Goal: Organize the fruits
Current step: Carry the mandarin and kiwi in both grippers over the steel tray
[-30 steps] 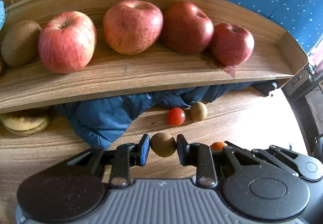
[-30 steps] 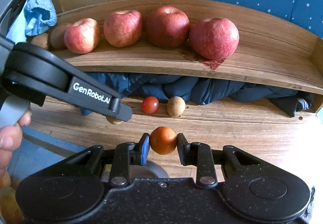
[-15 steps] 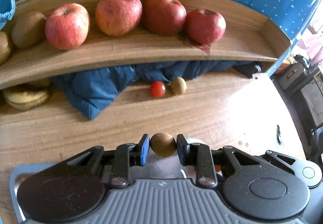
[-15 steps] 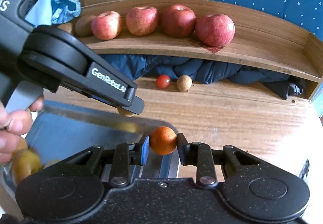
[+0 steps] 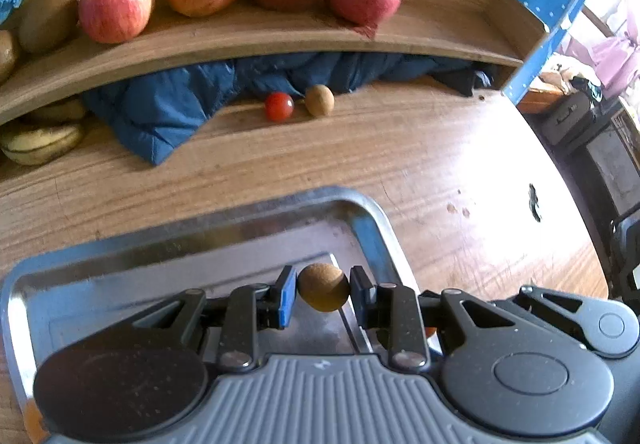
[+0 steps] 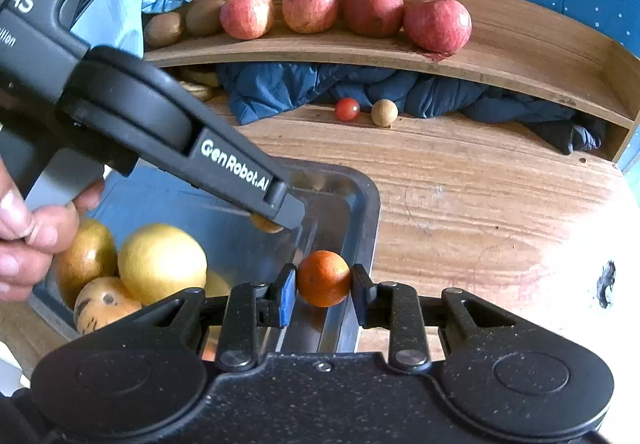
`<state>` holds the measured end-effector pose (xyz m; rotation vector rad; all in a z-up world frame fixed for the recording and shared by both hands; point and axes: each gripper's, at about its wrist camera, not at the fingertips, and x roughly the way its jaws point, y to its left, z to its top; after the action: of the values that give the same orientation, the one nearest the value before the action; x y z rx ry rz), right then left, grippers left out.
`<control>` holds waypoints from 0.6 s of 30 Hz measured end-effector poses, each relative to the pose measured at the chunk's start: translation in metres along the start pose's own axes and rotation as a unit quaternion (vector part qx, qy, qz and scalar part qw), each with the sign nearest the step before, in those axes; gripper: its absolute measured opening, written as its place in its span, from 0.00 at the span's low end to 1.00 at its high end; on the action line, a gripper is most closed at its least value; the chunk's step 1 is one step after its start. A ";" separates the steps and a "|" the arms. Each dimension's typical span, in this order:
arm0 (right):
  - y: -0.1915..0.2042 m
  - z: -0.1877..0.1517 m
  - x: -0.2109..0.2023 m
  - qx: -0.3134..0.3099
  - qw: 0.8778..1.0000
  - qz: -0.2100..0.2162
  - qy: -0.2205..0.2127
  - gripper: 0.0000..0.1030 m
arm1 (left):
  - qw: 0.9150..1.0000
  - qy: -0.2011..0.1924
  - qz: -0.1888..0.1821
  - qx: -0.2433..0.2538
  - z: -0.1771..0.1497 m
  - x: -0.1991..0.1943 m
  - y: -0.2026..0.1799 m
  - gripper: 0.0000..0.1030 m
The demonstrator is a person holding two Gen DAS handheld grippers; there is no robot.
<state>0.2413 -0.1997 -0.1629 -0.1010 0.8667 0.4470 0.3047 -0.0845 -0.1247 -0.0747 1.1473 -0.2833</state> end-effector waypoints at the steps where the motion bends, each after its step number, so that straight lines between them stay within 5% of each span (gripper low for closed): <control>1: 0.001 -0.001 -0.001 -0.002 1.000 0.001 0.001 0.30 | 1.000 0.001 0.000 0.001 -0.003 -0.001 -0.001 0.31; 18: 0.012 -0.020 -0.016 -0.023 0.999 0.020 0.015 0.30 | 1.000 0.009 0.007 0.007 -0.029 -0.006 -0.015 0.31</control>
<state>0.2128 -0.1999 -0.1625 -0.1338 0.8897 0.5033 0.2735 -0.0947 -0.1286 -0.0516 1.1637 -0.2790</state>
